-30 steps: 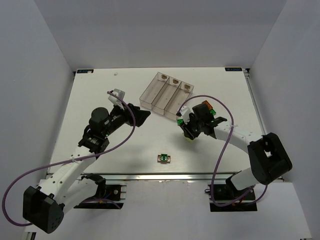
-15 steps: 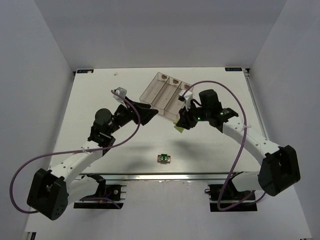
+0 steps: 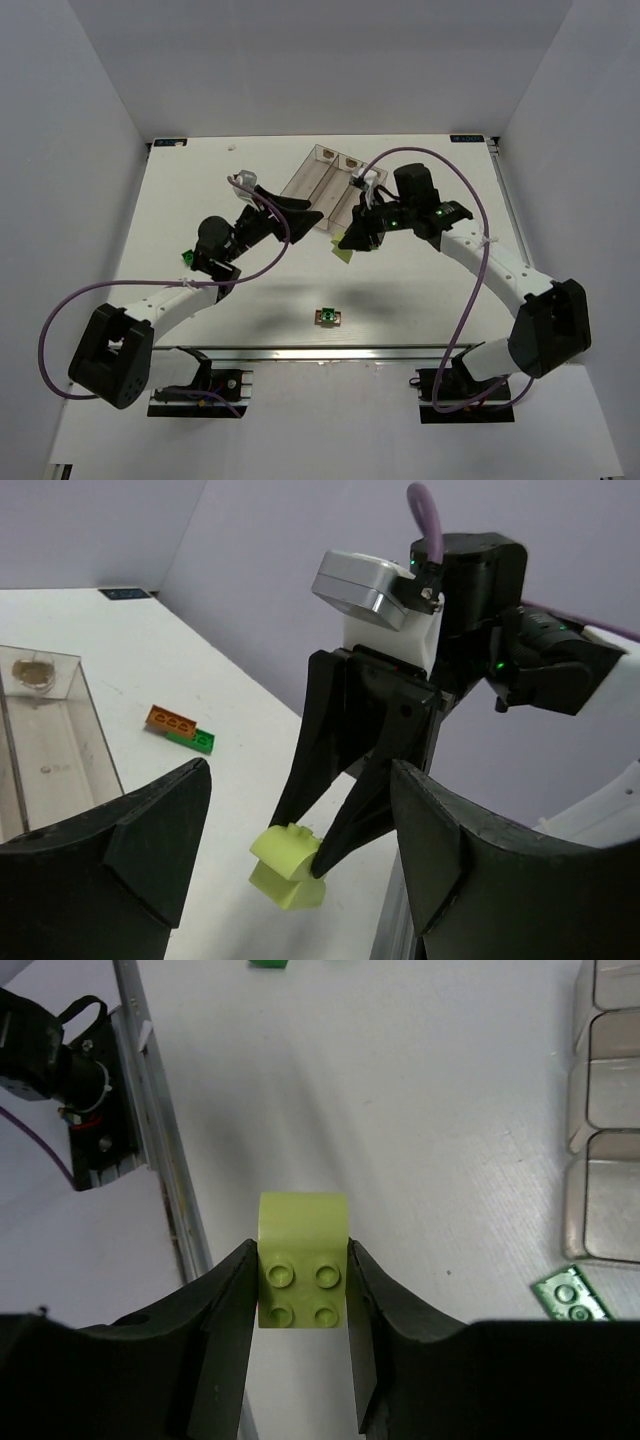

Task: Sort the legos into containers by color

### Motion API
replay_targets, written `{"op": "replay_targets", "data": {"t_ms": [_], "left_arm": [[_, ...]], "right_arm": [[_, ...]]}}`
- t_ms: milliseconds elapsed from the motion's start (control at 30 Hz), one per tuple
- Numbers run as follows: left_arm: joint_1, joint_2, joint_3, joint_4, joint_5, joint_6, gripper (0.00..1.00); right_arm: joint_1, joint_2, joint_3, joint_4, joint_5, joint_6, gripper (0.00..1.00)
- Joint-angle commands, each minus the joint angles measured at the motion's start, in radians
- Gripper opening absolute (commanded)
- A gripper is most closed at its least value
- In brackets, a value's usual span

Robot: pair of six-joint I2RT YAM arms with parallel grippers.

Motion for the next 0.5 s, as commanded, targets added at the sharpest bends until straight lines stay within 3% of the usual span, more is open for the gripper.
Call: {"op": "replay_targets", "data": {"t_ms": [0,100,467], "left_arm": [[-0.005,0.005,-0.083,0.219,0.041,-0.084,0.82],[-0.019,0.024,-0.116,0.299,0.047,-0.150,0.81],[-0.072,0.060,-0.105,0.290,0.058,-0.120,0.80]], "right_arm": [[-0.022,-0.090,-0.051,0.078,-0.091,0.061,0.00],[-0.045,-0.140,-0.091,0.116,-0.113,0.090,0.00],[-0.115,-0.200,-0.190,0.258,-0.215,0.222,0.00]]}}
